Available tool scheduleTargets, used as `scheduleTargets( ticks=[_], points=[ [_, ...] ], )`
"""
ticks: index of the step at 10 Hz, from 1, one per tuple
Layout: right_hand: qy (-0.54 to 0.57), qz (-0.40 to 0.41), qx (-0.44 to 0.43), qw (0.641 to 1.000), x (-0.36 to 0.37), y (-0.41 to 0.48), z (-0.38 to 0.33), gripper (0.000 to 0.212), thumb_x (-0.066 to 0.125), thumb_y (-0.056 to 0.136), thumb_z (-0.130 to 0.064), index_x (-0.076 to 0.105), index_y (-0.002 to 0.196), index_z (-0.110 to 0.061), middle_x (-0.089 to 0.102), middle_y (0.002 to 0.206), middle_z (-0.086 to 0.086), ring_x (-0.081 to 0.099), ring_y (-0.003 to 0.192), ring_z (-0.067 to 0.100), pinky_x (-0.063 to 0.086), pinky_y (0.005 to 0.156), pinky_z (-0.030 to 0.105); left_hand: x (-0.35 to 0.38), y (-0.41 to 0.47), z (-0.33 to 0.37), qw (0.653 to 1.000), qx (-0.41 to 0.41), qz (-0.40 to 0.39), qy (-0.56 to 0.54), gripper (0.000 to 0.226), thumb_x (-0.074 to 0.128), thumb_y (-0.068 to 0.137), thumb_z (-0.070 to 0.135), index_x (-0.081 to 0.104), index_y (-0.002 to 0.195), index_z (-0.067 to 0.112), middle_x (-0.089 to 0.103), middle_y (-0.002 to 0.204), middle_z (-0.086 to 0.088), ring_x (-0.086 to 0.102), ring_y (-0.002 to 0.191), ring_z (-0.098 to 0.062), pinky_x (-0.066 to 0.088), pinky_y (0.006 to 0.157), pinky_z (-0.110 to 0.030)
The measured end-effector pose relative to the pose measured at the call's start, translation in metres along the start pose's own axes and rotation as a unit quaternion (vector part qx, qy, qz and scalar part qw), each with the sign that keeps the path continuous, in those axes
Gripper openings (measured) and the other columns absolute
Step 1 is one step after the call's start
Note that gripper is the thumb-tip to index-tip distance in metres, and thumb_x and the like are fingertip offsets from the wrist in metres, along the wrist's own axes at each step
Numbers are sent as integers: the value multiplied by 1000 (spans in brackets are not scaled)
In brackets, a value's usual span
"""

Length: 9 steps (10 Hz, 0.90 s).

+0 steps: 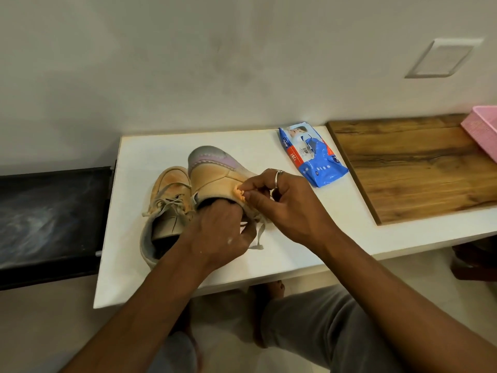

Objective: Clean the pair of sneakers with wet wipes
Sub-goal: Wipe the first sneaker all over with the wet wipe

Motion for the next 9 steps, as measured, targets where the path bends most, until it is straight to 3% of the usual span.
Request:
scheduleTargets(
  ticks=[2,3,4,5,6,7,9],
  points=[
    [-27,-22,18,999,3,2,4,10,65,91,-37,69,99,-39,64,91,-23,58,88,-6,43,71,7,10,-1,4,997,-16,5,77,31,53,94,31,68,92,4,68,85,-12,64,81,-28,47,71,-31],
    [-41,-17,36,998,-1,4,10,14,65,90,-38,71,103,-34,66,94,-20,59,84,-3,45,70,11,13,8,8,998,9,45,41,16,67,77,12,71,79,-3,68,70,-14,64,58,-24,50,63,-25],
    [-59,4,57,997,-4,5,13,16,65,91,-34,73,104,-28,69,97,-12,62,84,6,54,74,22,19,10,9,997,43,46,38,9,75,64,1,68,64,-4,61,54,-12,54,51,-15,46,58,-25],
    [-88,20,63,994,-2,6,12,18,65,92,-33,73,105,-25,67,94,-13,60,84,6,52,74,20,19,7,6,995,51,67,57,10,80,72,10,72,71,3,67,63,-7,61,52,-19,46,57,-21],
    [-97,12,44,994,2,5,8,15,64,92,-34,73,103,-27,62,89,-18,59,81,3,50,72,16,6,-3,15,990,-65,-43,117,29,56,94,23,68,82,0,67,75,-15,62,72,-31,37,59,-30],
    [-93,-9,35,995,5,4,5,14,63,92,-35,72,102,-30,63,91,-19,59,83,3,51,73,17,9,-7,17,993,-48,-27,100,34,48,97,26,68,90,-1,68,83,-16,63,80,-32,32,63,-28],
    [-85,-57,56,993,2,5,10,17,64,90,-33,71,105,-29,66,93,-15,60,85,4,44,71,12,13,-7,8,992,-49,-29,110,36,45,98,31,65,87,3,48,69,-5,42,65,-18,30,58,-24]
  ],
)
Point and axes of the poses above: each hand's wrist, its own y-axis towards the middle knuckle, its own x-axis out of the palm, z = x × y, the point moved 4 cm from there along y, towards the middle knuckle
